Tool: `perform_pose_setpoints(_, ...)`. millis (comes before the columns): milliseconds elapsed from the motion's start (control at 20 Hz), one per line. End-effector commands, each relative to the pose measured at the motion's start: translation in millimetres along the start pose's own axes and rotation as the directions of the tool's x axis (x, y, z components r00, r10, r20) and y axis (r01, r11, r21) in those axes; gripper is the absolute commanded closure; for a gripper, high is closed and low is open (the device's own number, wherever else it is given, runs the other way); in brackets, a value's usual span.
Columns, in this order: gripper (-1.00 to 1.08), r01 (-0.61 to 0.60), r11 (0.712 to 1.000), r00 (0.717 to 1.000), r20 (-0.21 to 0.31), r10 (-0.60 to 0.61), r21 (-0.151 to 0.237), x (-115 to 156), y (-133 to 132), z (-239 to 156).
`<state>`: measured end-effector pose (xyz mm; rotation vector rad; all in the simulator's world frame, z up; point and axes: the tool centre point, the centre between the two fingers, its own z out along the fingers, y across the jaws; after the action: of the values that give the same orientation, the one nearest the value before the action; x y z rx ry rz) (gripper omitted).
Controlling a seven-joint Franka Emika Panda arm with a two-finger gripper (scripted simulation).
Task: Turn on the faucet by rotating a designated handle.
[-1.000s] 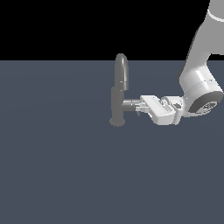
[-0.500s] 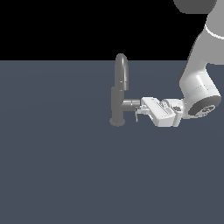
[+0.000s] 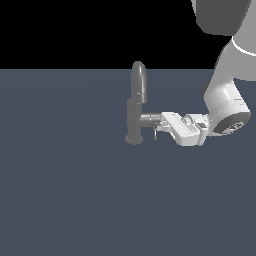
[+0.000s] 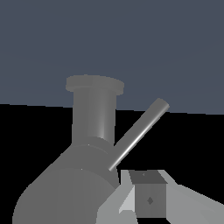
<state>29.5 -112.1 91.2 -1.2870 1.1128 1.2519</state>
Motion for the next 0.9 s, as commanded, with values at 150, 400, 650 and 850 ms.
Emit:
perform_pose_setpoints(150,1.08,-0.003,1.0,1.0,-0.004,0.003,0.016,9,-12,1)
perform_pose_setpoints(400,1.08,-0.011,1.0,1.0,-0.006,0.011,0.022,18,-20,1)
perform_pose_setpoints(650,1.08,-0.019,0.999,1.0,-0.009,0.019,0.028,26,-27,2)
perform_pose_setpoints(850,1.08,-0.025,0.999,1.0,-0.01,0.025,0.032,33,-33,2)
